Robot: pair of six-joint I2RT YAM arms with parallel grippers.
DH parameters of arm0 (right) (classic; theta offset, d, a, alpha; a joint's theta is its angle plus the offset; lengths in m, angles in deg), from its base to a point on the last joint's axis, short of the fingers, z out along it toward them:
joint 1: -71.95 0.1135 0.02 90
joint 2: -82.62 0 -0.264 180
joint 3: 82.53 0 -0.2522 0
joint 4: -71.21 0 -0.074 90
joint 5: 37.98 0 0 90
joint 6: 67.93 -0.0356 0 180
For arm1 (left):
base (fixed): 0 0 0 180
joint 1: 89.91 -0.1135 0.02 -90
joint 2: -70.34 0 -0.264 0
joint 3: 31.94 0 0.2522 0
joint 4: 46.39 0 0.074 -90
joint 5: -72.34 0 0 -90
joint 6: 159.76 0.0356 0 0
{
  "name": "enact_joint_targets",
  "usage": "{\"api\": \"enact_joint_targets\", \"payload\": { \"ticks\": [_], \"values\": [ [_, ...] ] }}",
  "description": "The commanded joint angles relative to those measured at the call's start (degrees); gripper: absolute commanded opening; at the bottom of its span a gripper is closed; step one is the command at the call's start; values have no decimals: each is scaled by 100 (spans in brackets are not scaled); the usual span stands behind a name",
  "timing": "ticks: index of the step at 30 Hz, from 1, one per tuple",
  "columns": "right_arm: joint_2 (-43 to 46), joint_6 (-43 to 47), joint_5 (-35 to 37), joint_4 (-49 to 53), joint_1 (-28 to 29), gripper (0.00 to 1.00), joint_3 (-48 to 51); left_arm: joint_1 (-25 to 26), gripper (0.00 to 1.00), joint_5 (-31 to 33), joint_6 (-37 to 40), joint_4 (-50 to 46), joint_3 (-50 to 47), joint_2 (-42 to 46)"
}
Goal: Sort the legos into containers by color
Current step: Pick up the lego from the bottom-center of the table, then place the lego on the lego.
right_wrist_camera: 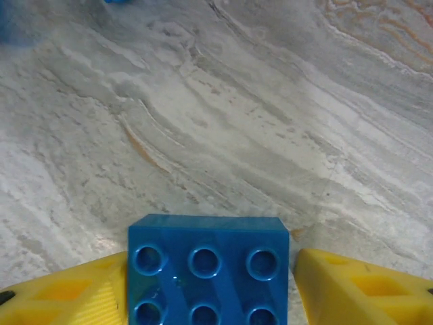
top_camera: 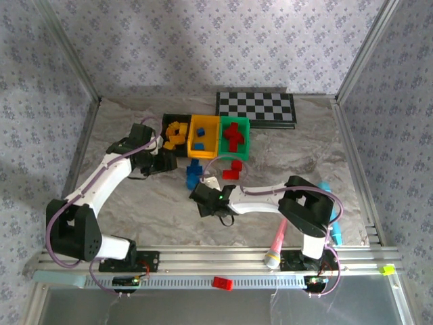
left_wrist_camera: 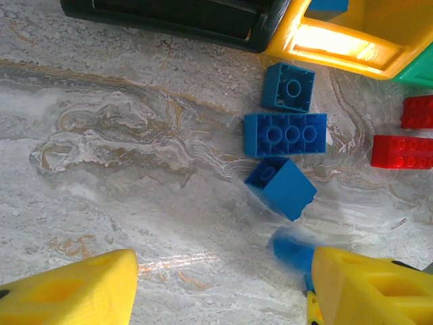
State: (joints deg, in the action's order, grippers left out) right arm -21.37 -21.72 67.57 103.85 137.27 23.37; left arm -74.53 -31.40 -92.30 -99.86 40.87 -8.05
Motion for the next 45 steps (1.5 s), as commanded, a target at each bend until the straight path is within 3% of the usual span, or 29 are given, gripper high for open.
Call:
{"api": "enact_joint_targets", "payload": {
  "ticks": [1,6,14,19,24,30,38,40,43,45],
  "values": [
    [-131,-100,-170,-23,-41,61,144,-32,68,-74,-66,50,-60,136],
    [-15,-63,-184,-21,-64,45,171,-26,68,-112,-92,43,-34,101],
    [880,169,238,427,-285,43,149,-31,69,-90,-116,50,-123,6],
    [1695,581,272,444,-959,43,206,-39,68,189,-264,50,-236,-73],
    [1990,924,-174,162,-1850,43,16,-99,68,588,-475,-75,-305,-96],
    [965,1514,-496,314,-2165,44,-1432,-562,67,899,-627,-319,-626,331],
    [-1093,2240,-752,947,-2333,48,-3929,-962,66,535,-815,-374,-1164,846],
    [-1565,2325,-860,1109,-2451,51,-4598,-974,66,485,-877,-354,-1278,910],
    [-2037,2338,-956,1404,-2576,66,-5326,-983,66,403,-935,-317,-1434,936],
    [-2002,2331,-935,1363,-2553,68,-5348,-982,66,396,-951,-336,-1507,914]
  ]
}}
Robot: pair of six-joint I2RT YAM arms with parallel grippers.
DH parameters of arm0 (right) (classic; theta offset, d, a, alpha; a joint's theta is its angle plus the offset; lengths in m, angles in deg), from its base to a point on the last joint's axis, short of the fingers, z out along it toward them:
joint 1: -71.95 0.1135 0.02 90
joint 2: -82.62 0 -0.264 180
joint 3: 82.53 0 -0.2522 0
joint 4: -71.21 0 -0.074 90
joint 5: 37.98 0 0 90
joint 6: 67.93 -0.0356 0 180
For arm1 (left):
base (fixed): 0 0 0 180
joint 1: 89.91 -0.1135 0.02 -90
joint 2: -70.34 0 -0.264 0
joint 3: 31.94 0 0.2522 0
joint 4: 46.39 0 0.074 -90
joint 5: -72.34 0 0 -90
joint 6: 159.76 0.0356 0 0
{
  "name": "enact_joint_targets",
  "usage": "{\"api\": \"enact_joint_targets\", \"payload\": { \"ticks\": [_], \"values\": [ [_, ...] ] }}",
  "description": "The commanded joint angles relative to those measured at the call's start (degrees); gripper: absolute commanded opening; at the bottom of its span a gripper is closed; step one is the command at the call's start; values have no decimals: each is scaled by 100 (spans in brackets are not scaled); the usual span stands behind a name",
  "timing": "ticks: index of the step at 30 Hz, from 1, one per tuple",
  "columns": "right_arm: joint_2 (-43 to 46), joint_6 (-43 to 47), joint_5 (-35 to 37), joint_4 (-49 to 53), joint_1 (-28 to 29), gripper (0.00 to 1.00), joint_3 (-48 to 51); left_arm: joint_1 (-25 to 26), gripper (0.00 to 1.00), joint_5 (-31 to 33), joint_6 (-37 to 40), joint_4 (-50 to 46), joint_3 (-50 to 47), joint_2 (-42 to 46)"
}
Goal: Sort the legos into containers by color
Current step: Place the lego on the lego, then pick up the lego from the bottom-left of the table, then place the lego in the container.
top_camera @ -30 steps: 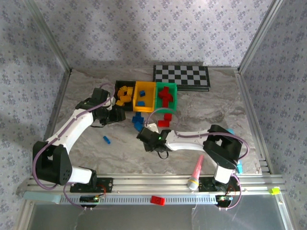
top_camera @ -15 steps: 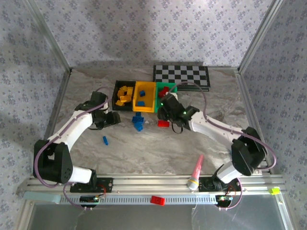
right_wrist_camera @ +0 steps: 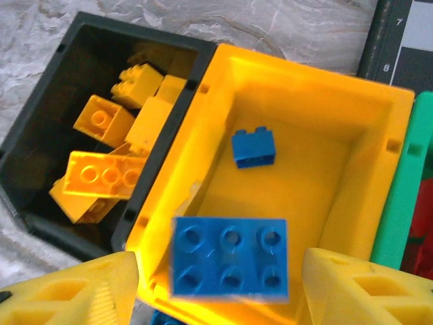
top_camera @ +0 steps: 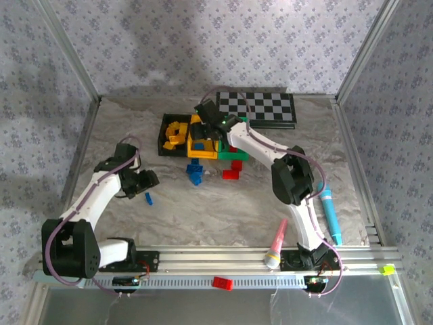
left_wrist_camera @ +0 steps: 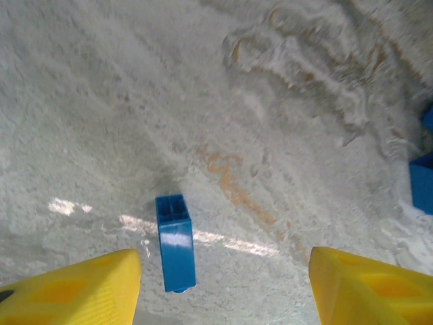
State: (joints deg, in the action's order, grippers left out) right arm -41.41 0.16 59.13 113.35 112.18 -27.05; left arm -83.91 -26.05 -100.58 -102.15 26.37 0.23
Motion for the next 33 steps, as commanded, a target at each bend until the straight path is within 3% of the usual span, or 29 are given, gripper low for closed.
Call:
{"api": "enact_joint_targets", "payload": {
  "ticks": [1,9,15,18,20,27,33],
  "values": [
    [110,151,-123,297,-25,69,-169,-46,66,-130,-132,-107,-115,90],
    [1283,165,18,-262,228,69,1560,-45,66,-315,-154,127,-261,-264],
    [2275,130,557,-364,514,69,2750,-37,59,-417,-202,440,-288,-686],
    [2729,52,775,-404,589,69,3202,-30,37,-428,-180,536,-248,-851],
    [2997,-26,920,-428,607,69,3473,-21,29,-448,-175,567,-207,-880],
    [3740,-284,1291,-552,635,69,4291,41,12,-535,-96,633,91,-963],
    [4278,-516,1509,-439,619,69,4870,274,11,-579,-148,645,554,-1109]
  ]
}}
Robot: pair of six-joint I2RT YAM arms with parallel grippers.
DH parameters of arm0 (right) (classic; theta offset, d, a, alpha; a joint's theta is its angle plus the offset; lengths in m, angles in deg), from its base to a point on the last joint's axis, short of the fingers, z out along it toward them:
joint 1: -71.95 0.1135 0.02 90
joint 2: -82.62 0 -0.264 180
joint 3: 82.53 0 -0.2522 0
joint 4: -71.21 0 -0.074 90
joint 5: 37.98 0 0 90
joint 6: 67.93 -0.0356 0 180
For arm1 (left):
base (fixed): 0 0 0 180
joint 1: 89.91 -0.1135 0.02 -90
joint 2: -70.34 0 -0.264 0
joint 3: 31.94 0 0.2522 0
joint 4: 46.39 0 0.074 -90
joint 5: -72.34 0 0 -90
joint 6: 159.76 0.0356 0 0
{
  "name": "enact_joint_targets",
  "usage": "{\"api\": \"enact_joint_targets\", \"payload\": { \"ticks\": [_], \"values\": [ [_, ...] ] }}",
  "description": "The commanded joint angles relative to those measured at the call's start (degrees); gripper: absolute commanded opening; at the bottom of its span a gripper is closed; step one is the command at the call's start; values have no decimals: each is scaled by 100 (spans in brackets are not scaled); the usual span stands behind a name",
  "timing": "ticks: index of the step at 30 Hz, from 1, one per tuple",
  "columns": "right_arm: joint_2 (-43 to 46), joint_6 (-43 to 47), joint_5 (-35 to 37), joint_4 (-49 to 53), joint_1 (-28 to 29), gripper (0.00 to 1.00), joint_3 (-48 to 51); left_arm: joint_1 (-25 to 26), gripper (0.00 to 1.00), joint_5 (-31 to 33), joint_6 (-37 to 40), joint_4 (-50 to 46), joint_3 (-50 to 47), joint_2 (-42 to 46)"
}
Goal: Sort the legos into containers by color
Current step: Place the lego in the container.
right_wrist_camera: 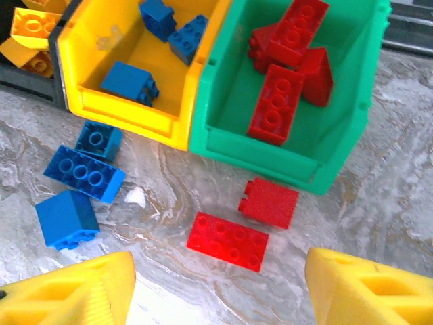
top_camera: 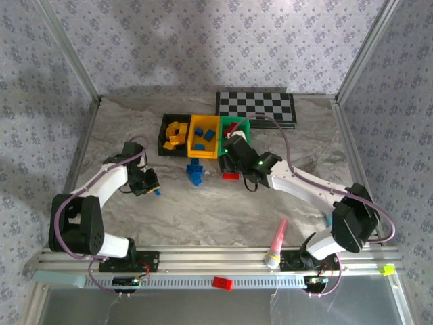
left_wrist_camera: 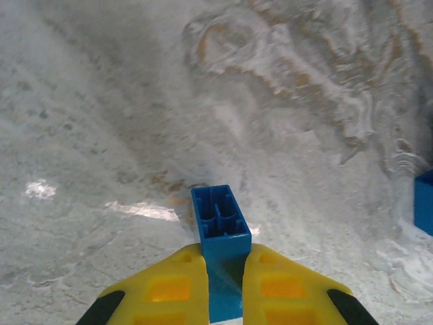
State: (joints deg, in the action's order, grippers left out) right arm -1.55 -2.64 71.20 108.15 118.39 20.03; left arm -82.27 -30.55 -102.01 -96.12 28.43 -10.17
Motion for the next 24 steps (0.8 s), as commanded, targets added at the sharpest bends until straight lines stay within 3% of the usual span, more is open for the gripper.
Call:
{"api": "enact_joint_targets", "payload": {
  "ticks": [1,7,12,17,21,24],
  "values": [
    [386,-289,335,103,3,69,242,197,11,-153,-39,48,553,-129],
    [1017,-756,497,159,18,69,907,992,12,31,10,-5,2234,-863],
    [1500,-1082,555,328,81,69,1389,1459,13,187,310,-395,4083,-2056],
    [2053,-1464,855,643,229,69,1788,1609,16,482,646,-1041,6030,-3582],
    [2476,-1577,930,787,319,69,2002,1648,28,583,715,-1504,7162,-4358],
    [2606,-1571,938,808,386,70,2092,1720,49,675,810,-1609,7344,-4418]
  ]
}}
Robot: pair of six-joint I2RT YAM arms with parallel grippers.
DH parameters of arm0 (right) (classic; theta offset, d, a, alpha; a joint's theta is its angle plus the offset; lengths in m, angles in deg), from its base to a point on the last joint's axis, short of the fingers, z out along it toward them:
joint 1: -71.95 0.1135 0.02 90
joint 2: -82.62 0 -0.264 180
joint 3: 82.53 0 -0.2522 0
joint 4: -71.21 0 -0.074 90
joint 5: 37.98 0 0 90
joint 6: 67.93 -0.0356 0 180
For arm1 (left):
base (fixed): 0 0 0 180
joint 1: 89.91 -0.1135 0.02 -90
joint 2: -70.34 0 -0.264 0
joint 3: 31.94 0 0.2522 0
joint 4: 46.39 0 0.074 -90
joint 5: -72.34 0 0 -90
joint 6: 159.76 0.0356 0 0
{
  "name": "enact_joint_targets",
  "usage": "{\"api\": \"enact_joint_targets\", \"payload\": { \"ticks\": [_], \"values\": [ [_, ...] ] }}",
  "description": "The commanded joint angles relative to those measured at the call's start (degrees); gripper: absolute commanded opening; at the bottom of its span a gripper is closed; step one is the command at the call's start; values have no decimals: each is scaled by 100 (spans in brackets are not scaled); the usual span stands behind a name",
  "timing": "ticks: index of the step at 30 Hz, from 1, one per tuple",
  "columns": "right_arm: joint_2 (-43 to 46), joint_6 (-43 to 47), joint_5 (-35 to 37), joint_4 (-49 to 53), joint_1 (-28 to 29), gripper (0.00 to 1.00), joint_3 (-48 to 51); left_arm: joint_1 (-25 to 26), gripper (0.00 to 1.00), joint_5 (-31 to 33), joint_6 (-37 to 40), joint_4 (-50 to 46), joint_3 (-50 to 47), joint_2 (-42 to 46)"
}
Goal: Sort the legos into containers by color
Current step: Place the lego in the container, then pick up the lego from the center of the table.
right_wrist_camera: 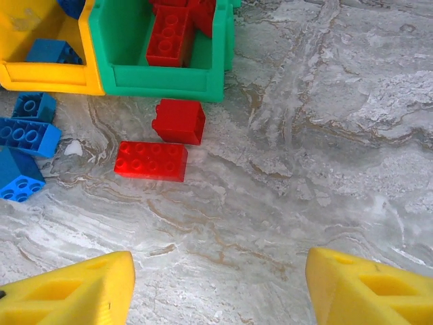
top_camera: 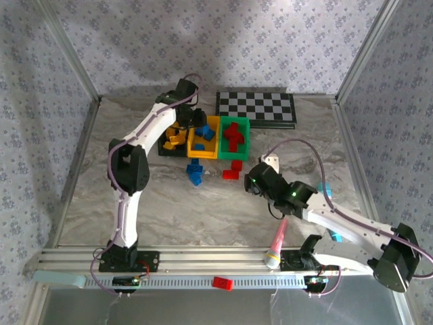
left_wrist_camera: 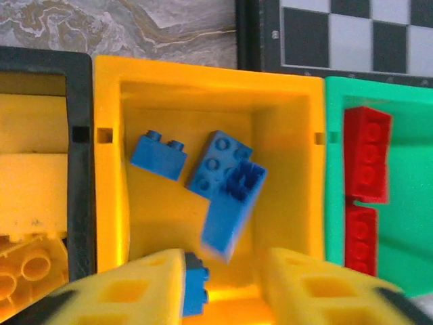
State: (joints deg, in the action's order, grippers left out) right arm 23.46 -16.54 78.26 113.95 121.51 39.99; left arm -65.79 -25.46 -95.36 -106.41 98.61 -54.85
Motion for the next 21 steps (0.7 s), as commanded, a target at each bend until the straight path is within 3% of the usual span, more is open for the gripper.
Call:
{"api": "enact_joint_targets", "payload": {
  "ticks": [1,6,9,16,21],
  "values": [
    [106,-191,270,207,110,71,125,100,52,225,177,-548,259,121],
    [-230,-76,-52,-322,174,72,196,172,53,482,229,-278,-465,798],
    [-875,147,-371,-603,239,72,-95,172,53,542,150,194,-1530,1496],
    [-2952,470,-506,-424,749,72,-1657,172,54,428,-74,1211,-3789,2979],
    [-4119,578,-952,-608,889,72,-2708,136,53,703,-110,1228,-4761,3842]
  ]
}}
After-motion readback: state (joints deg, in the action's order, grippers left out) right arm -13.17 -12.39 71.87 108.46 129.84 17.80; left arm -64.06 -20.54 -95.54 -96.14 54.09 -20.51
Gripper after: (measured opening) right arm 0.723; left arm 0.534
